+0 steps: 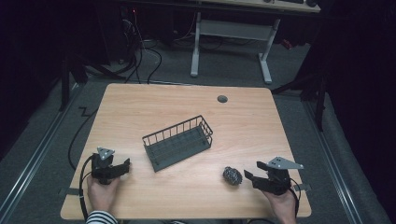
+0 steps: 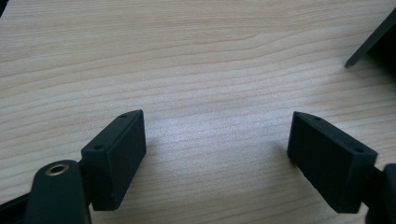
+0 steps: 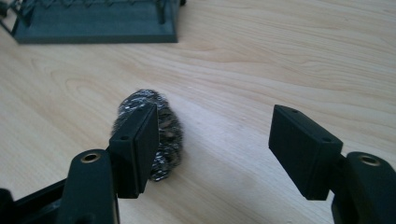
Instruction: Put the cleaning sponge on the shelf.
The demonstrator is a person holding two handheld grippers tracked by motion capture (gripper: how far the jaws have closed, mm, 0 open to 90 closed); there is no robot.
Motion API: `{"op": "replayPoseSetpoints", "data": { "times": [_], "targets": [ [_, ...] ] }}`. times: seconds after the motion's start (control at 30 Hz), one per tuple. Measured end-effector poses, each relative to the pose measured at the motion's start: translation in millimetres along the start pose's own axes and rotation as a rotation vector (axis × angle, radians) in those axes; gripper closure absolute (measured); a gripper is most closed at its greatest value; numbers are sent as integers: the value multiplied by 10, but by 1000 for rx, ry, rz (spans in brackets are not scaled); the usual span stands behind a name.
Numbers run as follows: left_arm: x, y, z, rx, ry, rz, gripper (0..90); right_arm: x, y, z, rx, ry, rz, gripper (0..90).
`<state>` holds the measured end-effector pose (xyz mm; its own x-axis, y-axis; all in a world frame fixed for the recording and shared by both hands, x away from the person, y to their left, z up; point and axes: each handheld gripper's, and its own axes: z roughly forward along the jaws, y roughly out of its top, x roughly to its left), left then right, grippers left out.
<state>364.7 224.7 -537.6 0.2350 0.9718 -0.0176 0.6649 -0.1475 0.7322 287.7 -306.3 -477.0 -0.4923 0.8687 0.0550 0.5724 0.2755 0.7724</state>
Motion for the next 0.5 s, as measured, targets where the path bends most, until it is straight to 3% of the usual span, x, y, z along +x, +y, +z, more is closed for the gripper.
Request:
{"op": "replayPoseSetpoints", "data": {
  "times": [0.33, 0.5],
  "targets": [
    [1, -2, -2, -5, -7, 1, 213, 229, 44, 225, 63, 74, -62, 317],
    [2, -2, -3, -5, -10, 1, 215, 276, 55, 331, 88, 93, -71, 314]
  ]
}}
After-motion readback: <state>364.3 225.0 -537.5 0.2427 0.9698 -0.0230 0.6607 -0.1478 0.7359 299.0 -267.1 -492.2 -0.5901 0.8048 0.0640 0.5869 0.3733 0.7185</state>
